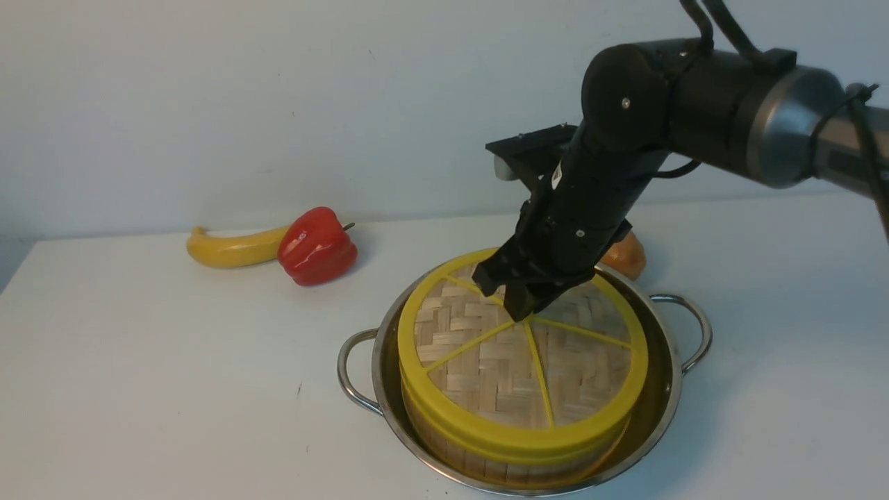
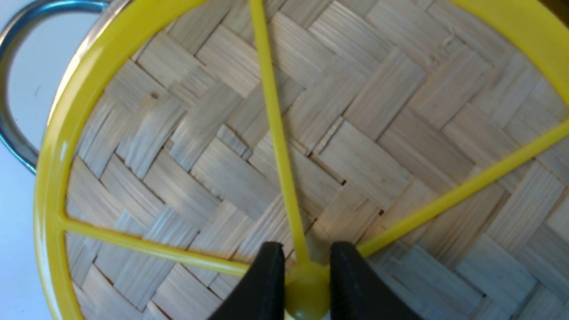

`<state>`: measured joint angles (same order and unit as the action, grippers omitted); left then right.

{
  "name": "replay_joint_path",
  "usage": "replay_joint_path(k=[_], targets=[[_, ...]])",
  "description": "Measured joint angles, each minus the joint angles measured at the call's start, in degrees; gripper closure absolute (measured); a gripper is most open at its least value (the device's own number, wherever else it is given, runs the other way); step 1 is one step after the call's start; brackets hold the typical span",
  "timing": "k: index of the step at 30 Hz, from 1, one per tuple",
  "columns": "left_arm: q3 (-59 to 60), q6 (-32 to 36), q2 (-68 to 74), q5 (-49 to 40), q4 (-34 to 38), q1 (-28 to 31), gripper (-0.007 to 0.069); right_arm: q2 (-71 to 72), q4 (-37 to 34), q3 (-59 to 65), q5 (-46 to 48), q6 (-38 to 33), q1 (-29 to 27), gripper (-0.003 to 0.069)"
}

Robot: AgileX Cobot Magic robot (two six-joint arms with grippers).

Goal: Place the steamer in the pot on the white table, and put the lid on the steamer.
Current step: 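Place the bamboo steamer lid onto the steamer basket in the pot with the right gripper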

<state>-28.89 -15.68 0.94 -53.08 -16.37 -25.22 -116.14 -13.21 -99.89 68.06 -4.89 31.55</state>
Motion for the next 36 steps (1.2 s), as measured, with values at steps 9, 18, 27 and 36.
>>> replay_joint_path(k=[9, 18, 27, 36], targets=[[0.0, 0.0, 0.0, 0.0, 0.0, 0.0, 0.0615, 0.0, -0.44, 0.0, 0.01, -1.2, 0.0, 0.0518], [0.0, 0.0, 0.0, 0.0, 0.0, 0.0, 0.0615, 0.0, -0.62, 0.0, 0.57, -0.83, 0.0, 0.0518], [0.0, 0.0, 0.0, 0.0, 0.0, 0.0, 0.0615, 0.0, -0.82, 0.0, 0.75, -0.83, 0.0, 0.0518], [0.0, 0.0, 0.0, 0.0, 0.0, 0.0, 0.0615, 0.0, -1.05, 0.0, 0.75, -0.83, 0.0, 0.0518]])
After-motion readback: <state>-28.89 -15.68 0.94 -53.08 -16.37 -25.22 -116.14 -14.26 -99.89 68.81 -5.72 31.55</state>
